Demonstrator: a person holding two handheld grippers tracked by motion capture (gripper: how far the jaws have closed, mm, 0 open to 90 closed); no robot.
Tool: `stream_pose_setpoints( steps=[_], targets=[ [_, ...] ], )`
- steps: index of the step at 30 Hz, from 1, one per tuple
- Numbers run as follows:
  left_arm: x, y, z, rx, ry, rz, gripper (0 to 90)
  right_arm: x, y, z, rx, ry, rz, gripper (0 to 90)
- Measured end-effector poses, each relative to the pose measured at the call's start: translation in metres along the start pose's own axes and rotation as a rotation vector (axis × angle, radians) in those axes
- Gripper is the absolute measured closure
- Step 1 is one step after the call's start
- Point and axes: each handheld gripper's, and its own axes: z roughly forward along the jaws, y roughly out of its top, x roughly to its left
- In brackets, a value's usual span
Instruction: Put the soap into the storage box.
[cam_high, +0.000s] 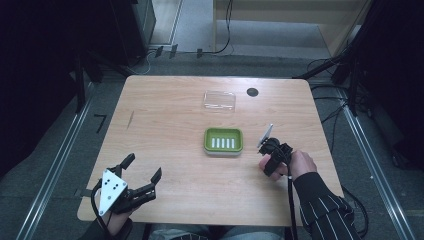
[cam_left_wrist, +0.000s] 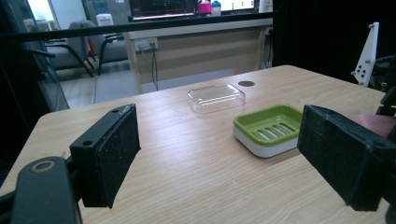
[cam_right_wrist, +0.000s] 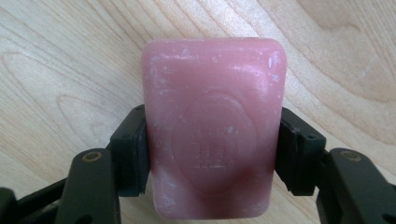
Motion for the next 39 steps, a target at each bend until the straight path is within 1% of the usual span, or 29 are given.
stream_pose_setpoints(
  steps=[9, 11, 18, 26, 31, 34, 39],
  targets=[
    [0.000, 0.000, 0.000, -0.002, -0.003, 0.001, 13.6, -0.001, -0.001, -0.002, 0.005, 0.000, -0.002, 38.5],
    [0.000, 0.000, 0.000, 0.000, -0.003, 0.002, 13.6, -0.001, -0.001, -0.003, -0.002, -0.002, -0.006, 38.5],
    [0.000, 0.000, 0.000, 0.002, -0.005, 0.004, 13.6, -0.002, -0.001, -0.005, 0.004, 0.003, 0.000, 38.6],
    [0.000, 0.000, 0.001, 0.002, -0.006, 0.003, 13.6, -0.003, 0.000, -0.011, -0.020, -0.015, -0.020, 38.5],
    [0.000, 0.000, 0.001, 0.003, -0.007, 0.005, 13.6, -0.003, 0.002, -0.015, -0.019, -0.024, -0.043, 38.5],
    [0.000, 0.000, 0.001, 0.002, -0.007, 0.005, 13.6, -0.004, 0.003, -0.018, -0.030, -0.025, -0.049, 38.5],
    [-0.001, 0.000, 0.001, 0.002, -0.010, 0.006, 13.5, -0.003, 0.006, -0.021, -0.034, -0.031, -0.064, 38.5]
  ],
)
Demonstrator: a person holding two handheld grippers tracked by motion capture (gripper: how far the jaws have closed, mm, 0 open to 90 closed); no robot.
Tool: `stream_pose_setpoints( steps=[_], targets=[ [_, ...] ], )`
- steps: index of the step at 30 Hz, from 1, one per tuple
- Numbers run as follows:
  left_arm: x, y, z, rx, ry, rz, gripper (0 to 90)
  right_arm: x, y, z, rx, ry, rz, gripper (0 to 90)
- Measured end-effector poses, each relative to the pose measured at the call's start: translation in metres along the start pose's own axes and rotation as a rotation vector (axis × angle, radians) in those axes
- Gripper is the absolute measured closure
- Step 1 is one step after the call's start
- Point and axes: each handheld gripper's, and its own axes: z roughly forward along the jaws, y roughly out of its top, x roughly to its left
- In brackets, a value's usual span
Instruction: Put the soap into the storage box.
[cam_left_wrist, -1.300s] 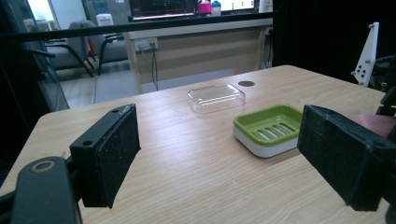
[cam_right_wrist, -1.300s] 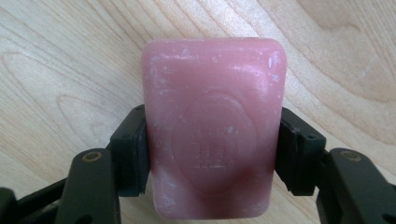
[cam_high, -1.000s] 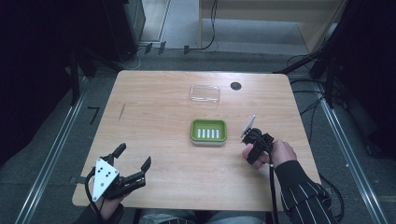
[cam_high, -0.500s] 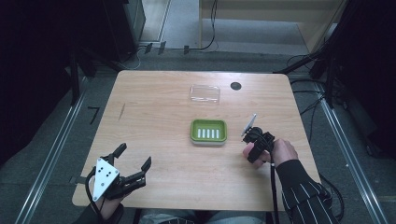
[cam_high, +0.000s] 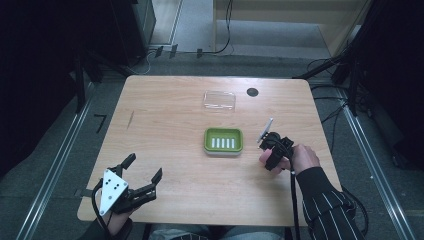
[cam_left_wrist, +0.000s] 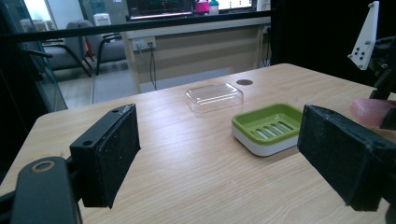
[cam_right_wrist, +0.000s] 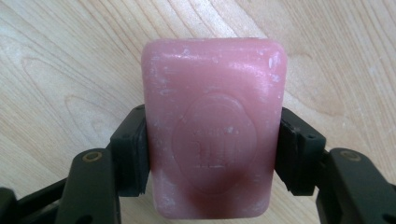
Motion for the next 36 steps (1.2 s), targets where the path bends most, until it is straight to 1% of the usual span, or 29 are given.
stream_pose_setpoints(
  steps=[2, 3, 5, 8, 9, 13, 15, 16, 18, 21, 22, 25, 27, 29, 30, 31, 36],
  targets=[
    [0.000, 0.000, 0.000, 0.001, -0.001, 0.001, 13.6, 0.000, 0.001, -0.001, 0.001, -0.003, -0.009, 38.5],
    [0.000, 0.000, 0.000, 0.001, -0.001, 0.001, 13.6, 0.000, 0.002, -0.001, 0.006, -0.004, -0.023, 38.6],
    [0.000, 0.000, 0.000, 0.002, -0.001, 0.002, 13.6, 0.000, 0.003, -0.002, 0.001, -0.006, -0.023, 38.5],
    [0.000, 0.000, 0.000, 0.002, -0.001, 0.002, 13.6, 0.000, 0.005, -0.003, 0.002, -0.012, -0.048, 38.5],
    [0.000, 0.000, 0.000, 0.004, -0.001, 0.002, 13.6, 0.000, 0.006, -0.003, -0.002, -0.009, -0.046, 38.5],
    [0.000, 0.000, 0.000, 0.004, -0.002, 0.004, 13.6, 0.000, 0.009, -0.004, -0.002, -0.016, -0.085, 38.5],
    [0.000, 0.000, 0.000, 0.005, -0.005, 0.004, 13.6, 0.001, 0.010, -0.005, -0.004, -0.017, -0.092, 38.5],
    [0.000, 0.000, 0.001, 0.005, -0.005, 0.004, 13.6, 0.001, 0.011, -0.005, -0.003, -0.019, -0.103, 38.5],
    [0.000, 0.000, 0.001, 0.004, -0.006, 0.004, 13.6, 0.001, 0.013, -0.006, -0.005, -0.019, -0.105, 38.5],
    [0.000, 0.000, 0.001, 0.005, -0.005, 0.004, 13.6, 0.000, 0.015, -0.007, -0.006, -0.025, -0.123, 38.5],
    [0.000, 0.000, 0.001, 0.004, -0.005, 0.004, 13.6, 0.000, 0.015, -0.007, -0.003, -0.023, -0.120, 38.5],
    [0.000, 0.000, 0.001, 0.004, -0.006, 0.004, 13.6, -0.001, 0.018, -0.008, 0.000, -0.028, -0.140, 38.6],
    [0.000, 0.000, 0.001, 0.005, -0.006, 0.004, 13.6, -0.001, 0.019, -0.009, -0.008, -0.030, -0.141, 38.5],
    [0.000, 0.000, 0.001, 0.005, -0.005, 0.004, 13.6, -0.002, 0.021, -0.011, -0.007, -0.034, -0.156, 38.6],
    [0.000, 0.000, 0.001, 0.005, -0.004, 0.004, 13.6, -0.002, 0.022, -0.012, -0.013, -0.031, -0.150, 38.5],
    [0.000, 0.000, 0.001, 0.005, -0.004, 0.004, 13.6, -0.003, 0.023, -0.013, -0.013, -0.033, -0.161, 38.6],
    [0.000, 0.000, 0.001, 0.005, -0.005, 0.003, 13.6, -0.005, 0.026, -0.017, -0.022, -0.035, -0.172, 38.6]
  ],
)
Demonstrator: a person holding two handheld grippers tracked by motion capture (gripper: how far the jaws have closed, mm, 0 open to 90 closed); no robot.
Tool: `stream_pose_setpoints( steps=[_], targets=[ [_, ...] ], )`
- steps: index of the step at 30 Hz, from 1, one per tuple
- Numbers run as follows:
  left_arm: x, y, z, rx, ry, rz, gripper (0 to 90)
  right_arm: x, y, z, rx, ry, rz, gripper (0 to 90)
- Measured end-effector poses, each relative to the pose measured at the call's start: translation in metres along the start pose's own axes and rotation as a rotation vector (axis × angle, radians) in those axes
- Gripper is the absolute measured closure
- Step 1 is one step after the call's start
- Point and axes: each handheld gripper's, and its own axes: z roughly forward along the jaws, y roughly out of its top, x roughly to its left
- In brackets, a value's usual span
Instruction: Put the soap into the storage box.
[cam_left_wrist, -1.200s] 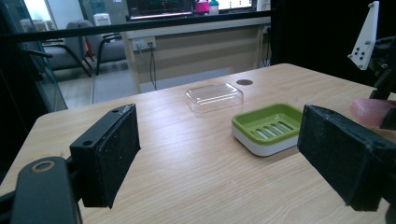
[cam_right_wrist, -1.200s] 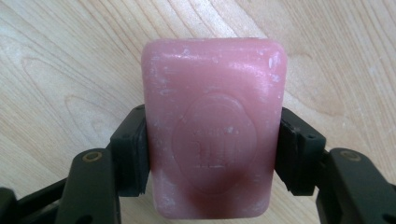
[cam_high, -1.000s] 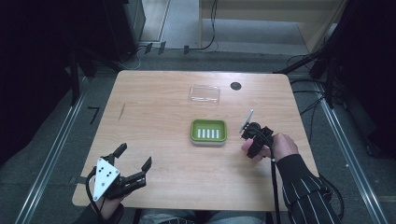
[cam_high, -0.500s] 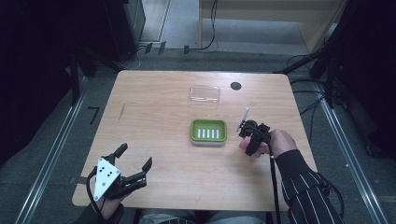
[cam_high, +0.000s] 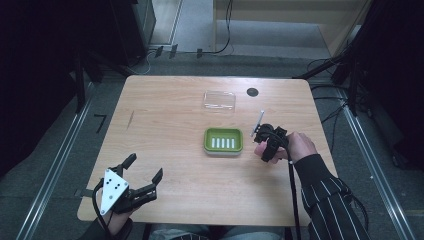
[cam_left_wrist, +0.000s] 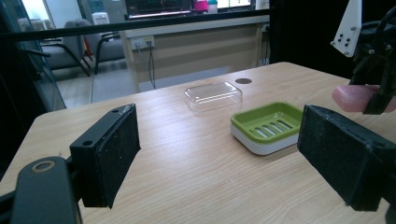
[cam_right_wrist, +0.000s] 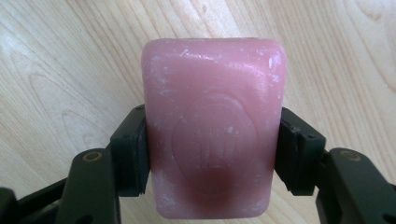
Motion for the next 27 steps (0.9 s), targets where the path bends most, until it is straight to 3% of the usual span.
stream_pose_setpoints(
  steps=[27],
  targets=[
    [0.000, 0.000, 0.000, 0.001, -0.003, 0.000, 13.6, -0.006, 0.023, -0.012, -0.026, -0.020, -0.096, 38.6]
  ],
)
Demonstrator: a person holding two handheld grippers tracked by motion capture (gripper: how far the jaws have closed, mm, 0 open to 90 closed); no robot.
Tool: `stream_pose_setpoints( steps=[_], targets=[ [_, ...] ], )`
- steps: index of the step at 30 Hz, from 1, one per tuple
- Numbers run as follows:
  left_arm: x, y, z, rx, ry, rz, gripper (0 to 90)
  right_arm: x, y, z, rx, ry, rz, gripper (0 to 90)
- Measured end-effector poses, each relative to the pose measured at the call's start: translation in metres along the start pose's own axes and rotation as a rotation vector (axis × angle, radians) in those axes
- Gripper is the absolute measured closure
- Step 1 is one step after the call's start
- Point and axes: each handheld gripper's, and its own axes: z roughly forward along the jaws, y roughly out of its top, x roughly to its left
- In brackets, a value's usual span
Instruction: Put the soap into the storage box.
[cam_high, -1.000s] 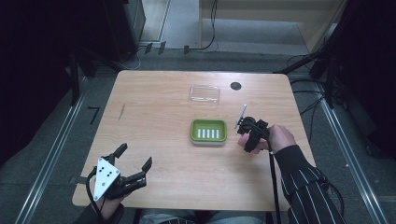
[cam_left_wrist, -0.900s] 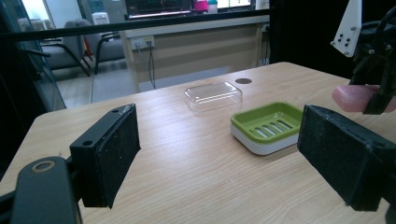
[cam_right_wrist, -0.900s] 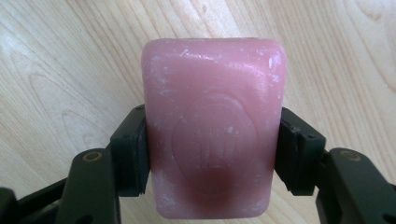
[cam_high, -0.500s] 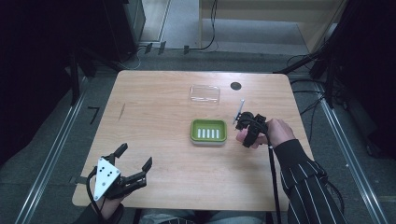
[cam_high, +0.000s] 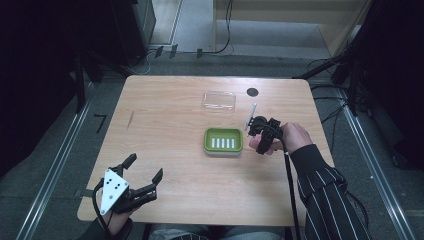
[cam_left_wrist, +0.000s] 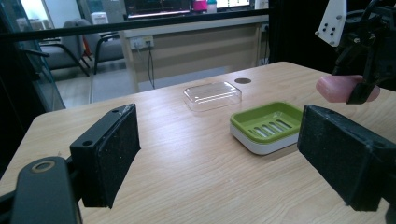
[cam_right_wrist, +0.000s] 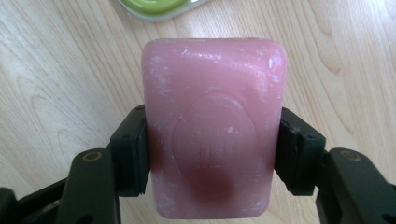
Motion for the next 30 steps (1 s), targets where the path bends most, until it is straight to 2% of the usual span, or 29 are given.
stream_pose_setpoints(
  steps=[30],
  targets=[
    [0.001, 0.000, -0.001, -0.004, -0.004, 0.000, 13.5, 0.006, 0.032, -0.007, -0.028, -0.009, -0.123, 38.6]
  ],
)
